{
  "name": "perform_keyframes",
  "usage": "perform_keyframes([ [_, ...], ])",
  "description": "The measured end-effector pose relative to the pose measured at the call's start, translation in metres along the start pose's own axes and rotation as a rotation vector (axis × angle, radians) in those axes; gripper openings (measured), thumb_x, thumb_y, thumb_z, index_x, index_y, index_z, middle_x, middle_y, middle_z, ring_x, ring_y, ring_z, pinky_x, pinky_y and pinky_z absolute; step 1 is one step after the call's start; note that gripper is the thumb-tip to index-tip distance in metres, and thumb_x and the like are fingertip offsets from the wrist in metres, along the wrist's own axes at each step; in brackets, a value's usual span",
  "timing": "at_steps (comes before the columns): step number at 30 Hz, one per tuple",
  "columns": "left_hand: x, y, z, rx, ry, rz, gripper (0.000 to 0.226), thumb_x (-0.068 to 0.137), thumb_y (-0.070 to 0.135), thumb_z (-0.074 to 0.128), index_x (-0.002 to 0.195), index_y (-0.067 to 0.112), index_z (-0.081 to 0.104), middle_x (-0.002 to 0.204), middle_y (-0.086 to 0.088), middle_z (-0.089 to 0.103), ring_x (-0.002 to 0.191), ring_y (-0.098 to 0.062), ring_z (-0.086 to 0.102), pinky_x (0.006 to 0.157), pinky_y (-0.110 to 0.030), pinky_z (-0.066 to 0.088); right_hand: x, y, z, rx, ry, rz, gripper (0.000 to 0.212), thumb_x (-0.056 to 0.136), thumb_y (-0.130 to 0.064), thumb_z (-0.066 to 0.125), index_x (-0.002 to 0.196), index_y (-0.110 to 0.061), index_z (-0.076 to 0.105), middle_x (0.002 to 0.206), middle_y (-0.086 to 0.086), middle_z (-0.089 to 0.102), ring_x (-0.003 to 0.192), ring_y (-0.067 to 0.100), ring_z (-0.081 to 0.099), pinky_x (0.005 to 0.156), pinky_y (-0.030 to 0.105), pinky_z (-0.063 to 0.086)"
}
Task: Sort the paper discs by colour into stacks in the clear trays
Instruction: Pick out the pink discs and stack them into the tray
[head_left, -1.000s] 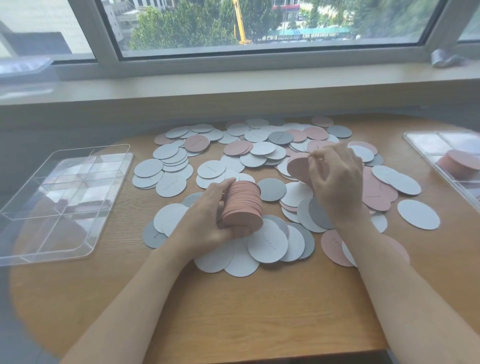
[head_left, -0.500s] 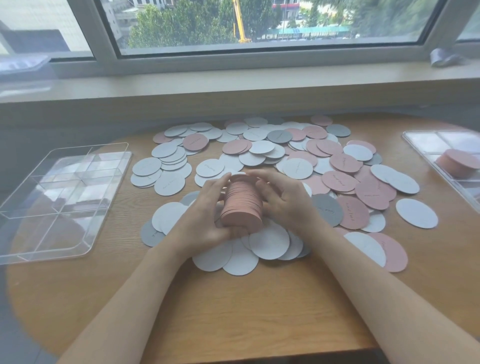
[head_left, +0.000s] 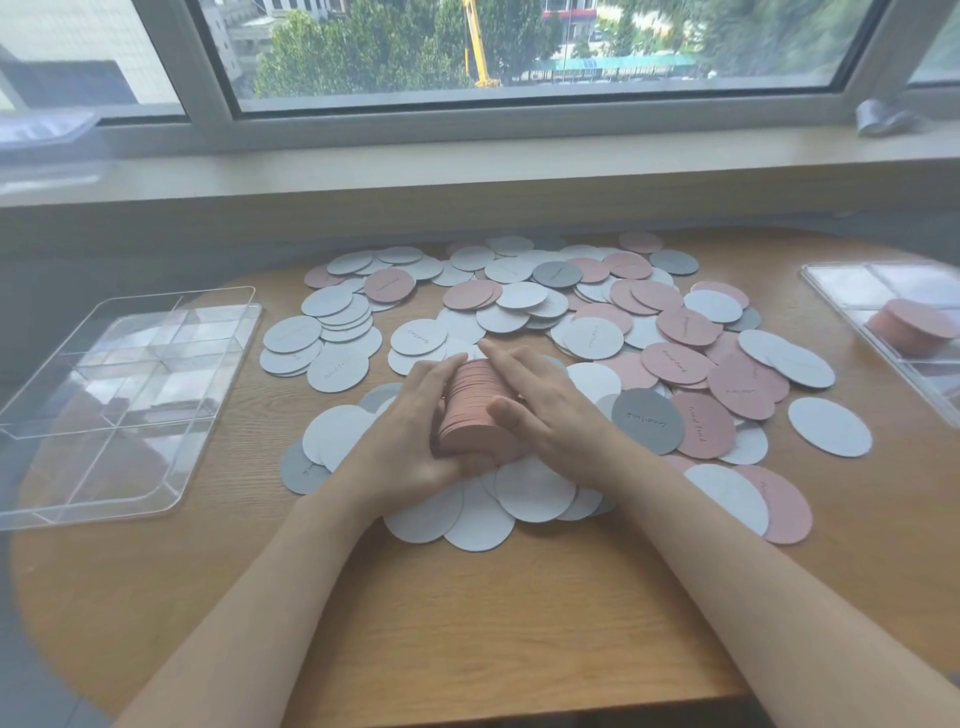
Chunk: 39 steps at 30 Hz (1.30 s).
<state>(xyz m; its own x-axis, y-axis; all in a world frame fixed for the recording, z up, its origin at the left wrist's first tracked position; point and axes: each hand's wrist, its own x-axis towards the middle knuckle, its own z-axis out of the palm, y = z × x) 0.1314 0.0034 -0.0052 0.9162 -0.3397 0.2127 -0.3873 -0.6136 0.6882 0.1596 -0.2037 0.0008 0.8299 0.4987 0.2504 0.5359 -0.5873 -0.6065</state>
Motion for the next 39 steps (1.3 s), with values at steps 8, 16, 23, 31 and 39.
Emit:
perform_keyframes([
  [8, 0.000, -0.003, 0.003, -0.060, 0.012, -0.032, 0.101, 0.066, 0.054, 0.084, 0.149, 0.036, 0.029, 0.135, 0.016, 0.052, 0.127, -0.008, 0.049, 0.102, -0.044, 0.046, -0.017, 0.057, -0.071, -0.462, 0.489, 0.357, 0.032, 0.089, -0.031, 0.061, 0.117, -0.015, 0.066, 0.111, 0.012, 0.056, 0.105, 0.036, 0.052, 0.089, 0.043, 0.040],
  [16, 0.001, -0.005, 0.003, -0.074, -0.002, -0.030, 0.101, 0.067, 0.053, 0.085, 0.149, 0.036, 0.028, 0.132, 0.014, 0.055, 0.111, -0.011, 0.058, 0.097, -0.043, 0.049, -0.036, 0.064, -0.093, -0.502, 0.175, 0.734, 0.043, 0.080, -0.019, 0.058, 0.122, -0.027, 0.062, 0.124, 0.004, 0.051, 0.122, 0.027, 0.039, 0.098, 0.038, 0.032],
  [23, 0.000, -0.005, 0.002, -0.077, -0.006, -0.031, 0.104, 0.066, 0.052, 0.086, 0.150, 0.037, 0.027, 0.131, 0.013, 0.055, 0.112, -0.010, 0.058, 0.096, -0.041, 0.049, -0.040, 0.056, -0.095, -0.476, 0.410, 0.664, 0.028, 0.083, -0.016, 0.058, 0.106, -0.023, 0.072, 0.100, 0.008, 0.070, 0.100, 0.033, 0.058, 0.091, 0.043, 0.040],
  [31, 0.000, -0.004, 0.002, -0.082, -0.001, -0.032, 0.104, 0.068, 0.047, 0.089, 0.151, 0.036, 0.027, 0.130, 0.014, 0.055, 0.110, -0.008, 0.058, 0.096, -0.038, 0.049, -0.032, 0.037, -0.082, -0.402, 0.783, 0.235, 0.029, 0.084, 0.002, 0.059, 0.109, -0.009, 0.070, 0.093, 0.010, 0.073, 0.083, 0.030, 0.061, 0.078, 0.038, 0.050],
  [39, 0.000, -0.005, 0.001, -0.104, 0.002, -0.044, 0.104, 0.067, 0.052, 0.087, 0.150, 0.039, 0.026, 0.125, 0.009, 0.059, 0.115, -0.010, 0.058, 0.094, -0.042, 0.051, 0.006, -0.003, -0.036, 0.274, 0.537, 0.170, 0.025, 0.090, -0.006, 0.063, 0.113, -0.016, 0.069, 0.098, -0.008, 0.071, 0.089, 0.009, 0.068, 0.080, 0.028, 0.056],
])
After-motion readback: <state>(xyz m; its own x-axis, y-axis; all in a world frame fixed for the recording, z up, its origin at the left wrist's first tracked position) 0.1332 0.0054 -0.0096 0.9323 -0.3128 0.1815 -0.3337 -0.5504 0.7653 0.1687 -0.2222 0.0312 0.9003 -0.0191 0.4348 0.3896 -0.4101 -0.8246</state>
